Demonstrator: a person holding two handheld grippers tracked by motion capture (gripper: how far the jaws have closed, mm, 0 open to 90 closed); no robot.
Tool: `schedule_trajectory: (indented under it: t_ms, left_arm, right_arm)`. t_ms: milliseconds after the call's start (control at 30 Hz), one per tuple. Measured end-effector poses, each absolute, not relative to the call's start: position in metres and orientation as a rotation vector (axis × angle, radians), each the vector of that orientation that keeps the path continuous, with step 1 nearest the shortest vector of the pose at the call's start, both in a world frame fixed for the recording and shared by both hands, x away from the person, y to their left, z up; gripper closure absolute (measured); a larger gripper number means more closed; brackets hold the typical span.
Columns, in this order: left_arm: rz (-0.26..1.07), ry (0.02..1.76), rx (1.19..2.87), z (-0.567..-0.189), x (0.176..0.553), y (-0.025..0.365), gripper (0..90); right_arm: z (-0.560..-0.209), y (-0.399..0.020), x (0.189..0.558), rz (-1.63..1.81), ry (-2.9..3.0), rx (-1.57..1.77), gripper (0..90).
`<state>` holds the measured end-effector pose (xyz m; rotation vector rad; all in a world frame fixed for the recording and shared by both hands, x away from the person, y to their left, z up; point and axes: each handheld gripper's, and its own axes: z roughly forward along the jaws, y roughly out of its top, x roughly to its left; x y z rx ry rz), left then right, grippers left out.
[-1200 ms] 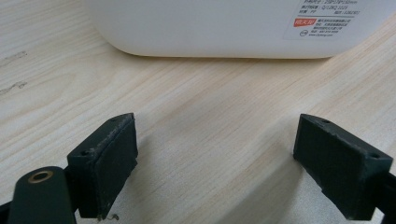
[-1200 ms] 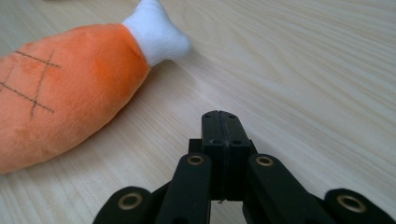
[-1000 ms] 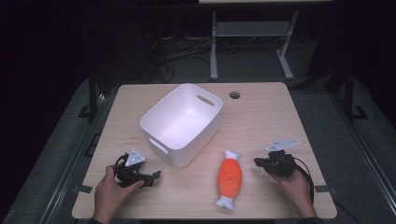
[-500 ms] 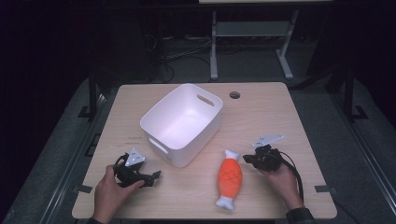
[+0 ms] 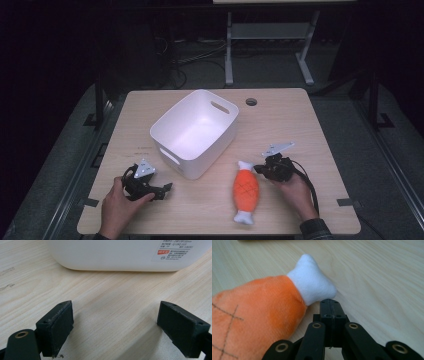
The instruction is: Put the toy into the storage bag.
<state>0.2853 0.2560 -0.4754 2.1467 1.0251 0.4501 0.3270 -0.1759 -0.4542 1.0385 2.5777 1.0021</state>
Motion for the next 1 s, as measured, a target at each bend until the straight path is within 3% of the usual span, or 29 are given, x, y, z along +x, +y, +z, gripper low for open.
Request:
schedule_trajectory:
  t_ms: [1000]
  left_arm:
    - [0.451, 1.028, 2.147, -0.475, 0.286, 0.256, 12.6]
  right_arm:
    - [-0.448, -0.129, 0.349, 1.045, 2.643, 0.908, 89.8]
